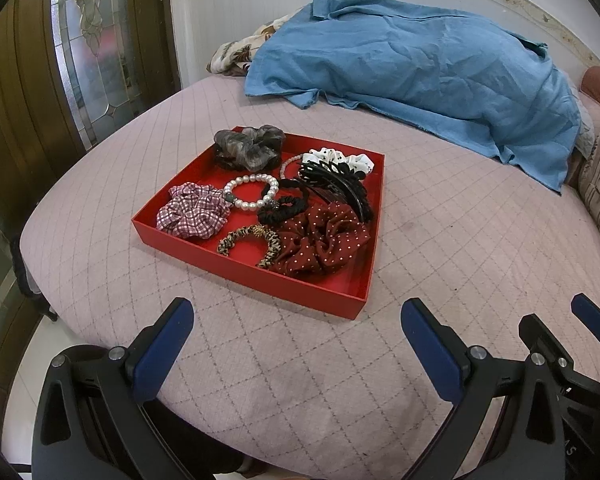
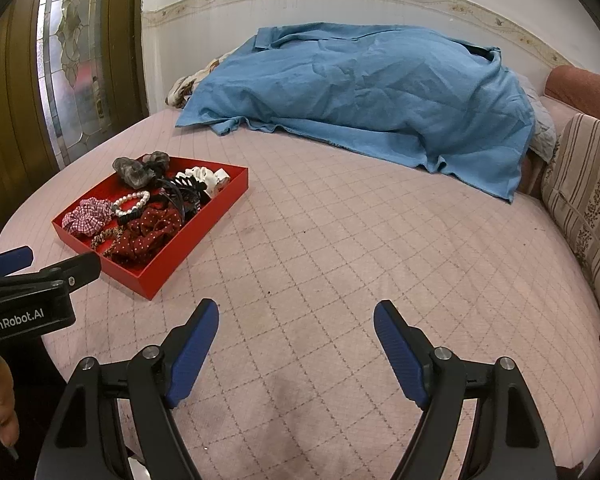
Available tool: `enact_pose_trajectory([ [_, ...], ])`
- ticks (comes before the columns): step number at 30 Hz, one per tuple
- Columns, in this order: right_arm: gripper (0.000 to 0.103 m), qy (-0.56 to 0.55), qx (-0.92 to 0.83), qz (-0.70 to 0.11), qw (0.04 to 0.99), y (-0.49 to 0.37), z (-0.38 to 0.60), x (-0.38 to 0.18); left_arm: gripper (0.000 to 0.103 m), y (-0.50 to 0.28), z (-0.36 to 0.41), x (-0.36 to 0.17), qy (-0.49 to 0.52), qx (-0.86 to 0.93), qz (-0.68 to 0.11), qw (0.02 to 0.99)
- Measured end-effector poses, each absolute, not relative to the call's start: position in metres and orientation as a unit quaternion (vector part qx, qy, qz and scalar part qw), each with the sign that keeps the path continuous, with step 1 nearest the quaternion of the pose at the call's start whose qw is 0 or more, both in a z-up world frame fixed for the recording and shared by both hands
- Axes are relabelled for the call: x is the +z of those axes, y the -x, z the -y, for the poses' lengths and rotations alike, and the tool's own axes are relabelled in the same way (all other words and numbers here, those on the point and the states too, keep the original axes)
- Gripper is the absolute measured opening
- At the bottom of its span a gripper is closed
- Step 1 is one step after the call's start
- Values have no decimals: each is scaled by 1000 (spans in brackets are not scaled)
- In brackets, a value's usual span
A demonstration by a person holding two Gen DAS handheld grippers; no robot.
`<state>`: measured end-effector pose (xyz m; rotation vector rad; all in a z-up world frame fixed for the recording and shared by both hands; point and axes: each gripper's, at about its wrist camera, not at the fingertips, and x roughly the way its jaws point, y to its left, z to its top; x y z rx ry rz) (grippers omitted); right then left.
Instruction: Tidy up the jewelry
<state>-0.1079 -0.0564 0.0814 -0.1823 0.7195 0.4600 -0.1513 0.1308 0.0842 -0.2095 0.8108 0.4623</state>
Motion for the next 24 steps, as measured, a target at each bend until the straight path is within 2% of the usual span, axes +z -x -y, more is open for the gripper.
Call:
enact_pose_trajectory([
  [24, 85, 91, 228, -352, 903, 109, 55, 78, 103, 151, -130, 83, 99, 223, -390, 888],
])
